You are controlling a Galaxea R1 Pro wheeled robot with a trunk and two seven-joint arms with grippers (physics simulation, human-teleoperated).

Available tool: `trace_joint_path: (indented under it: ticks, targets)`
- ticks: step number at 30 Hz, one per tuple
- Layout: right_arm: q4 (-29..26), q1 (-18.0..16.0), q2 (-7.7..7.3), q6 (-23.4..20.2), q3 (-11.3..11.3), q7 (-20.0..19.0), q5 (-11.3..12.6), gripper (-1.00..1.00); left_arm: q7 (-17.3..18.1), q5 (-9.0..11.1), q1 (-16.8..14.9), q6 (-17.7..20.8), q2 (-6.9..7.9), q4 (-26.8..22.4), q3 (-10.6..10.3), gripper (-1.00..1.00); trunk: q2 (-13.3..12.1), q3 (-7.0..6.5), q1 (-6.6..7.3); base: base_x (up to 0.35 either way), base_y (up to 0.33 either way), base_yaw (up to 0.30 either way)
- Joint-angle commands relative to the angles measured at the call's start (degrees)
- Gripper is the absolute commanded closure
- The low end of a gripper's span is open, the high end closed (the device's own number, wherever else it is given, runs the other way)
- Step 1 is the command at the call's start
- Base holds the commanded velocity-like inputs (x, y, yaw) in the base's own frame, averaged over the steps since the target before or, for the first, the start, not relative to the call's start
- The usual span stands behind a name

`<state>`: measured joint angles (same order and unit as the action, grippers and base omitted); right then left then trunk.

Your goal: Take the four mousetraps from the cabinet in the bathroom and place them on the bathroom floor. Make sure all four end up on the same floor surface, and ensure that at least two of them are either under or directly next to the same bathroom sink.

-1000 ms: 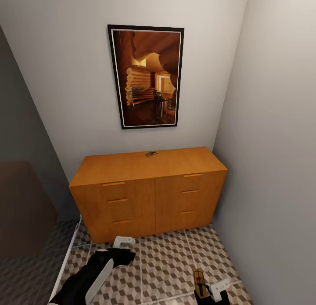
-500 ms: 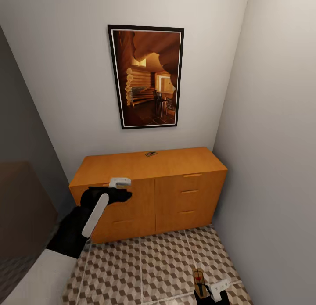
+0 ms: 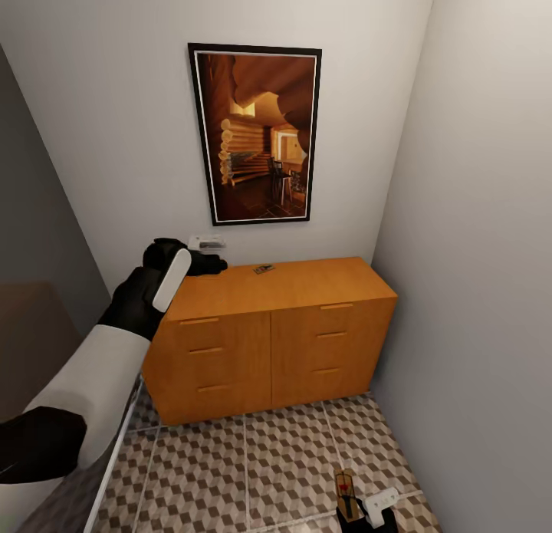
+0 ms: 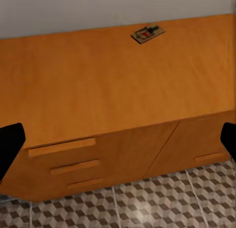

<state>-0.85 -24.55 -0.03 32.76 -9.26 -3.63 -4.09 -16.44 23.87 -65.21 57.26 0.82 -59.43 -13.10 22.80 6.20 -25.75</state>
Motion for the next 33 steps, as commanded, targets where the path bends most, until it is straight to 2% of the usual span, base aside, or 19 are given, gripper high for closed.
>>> trace_joint_path:
  ticks: [1, 6, 9, 11, 13, 20, 22, 25, 33]
  targets:
    - [0.06, -0.06, 0.01, 0.19, 0.12, 0.00, -0.21, 1.00, -0.49, 0.60, -0.47, 0.15, 0.08, -0.42, -0.20, -1.00, 0.12, 0.13, -0.04, 0.000, 0.000, 0.000]
    - [0.06, -0.06, 0.03, 0.19, 0.12, 0.00, -0.21, 1.00, -0.28, 0.63, -1.03, 0.33, 0.82, -4.62, -0.65, -1.00, 0.12, 0.13, -0.04, 0.000, 0.000, 0.000]
    - [0.06, -0.06, 0.00, 0.20, 0.12, 0.02, -0.21, 1.00, -0.21, 0.67, -1.02, 0.38, 3.50, -11.83, -3.16, -1.00, 0.12, 0.13, -0.04, 0.000, 0.000, 0.000]
    - [0.06, -0.06, -0.03, 0.20, 0.12, 0.02, -0.21, 1.00, -0.19, 0.75, -0.92, 0.39, 4.89, -13.29, -3.88, -1.00, 0.12, 0.13, -0.04, 0.000, 0.000, 0.000]
    - [0.06, -0.06, -0.04, 0.20, 0.12, 0.03, -0.21, 1.00, -0.18, 0.79, -0.85, 0.39, 5.49, -13.54, -4.12, -1.00, 0.12, 0.13, -0.04, 0.012, 0.000, 0.000]
    - [0.06, -0.06, -0.06, 0.21, 0.12, 0.03, -0.21, 1.00, 0.15, 0.83, -0.71, 0.31, 5.97, -8.52, -4.61, -1.00, 0.12, 0.13, -0.04, 0.244, 0.000, 0.000]
    - [0.06, -0.06, -0.06, 0.26, 0.12, 0.03, -0.21, 1.00, 0.32, 0.83, -0.69, 0.08, 5.89, -4.66, -5.98, -1.00, 0.12, 0.13, -0.04, 0.331, 0.000, 0.000]
    - [0.06, -0.06, -0.06, 0.26, 0.12, 0.03, -0.21, 1.00, 0.40, 0.85, -0.67, -0.12, 5.83, -2.18, -7.40, -1.00, 0.12, 0.13, -0.04, 0.338, 0.000, 0.000]
    - [0.06, -0.06, -0.06, 0.26, 0.12, 0.03, -0.21, 1.00, 0.41, 0.85, -0.66, -0.14, 5.82, -1.87, -7.55, -1.00, 0.12, 0.13, -0.04, 0.341, 0.000, 0.000]
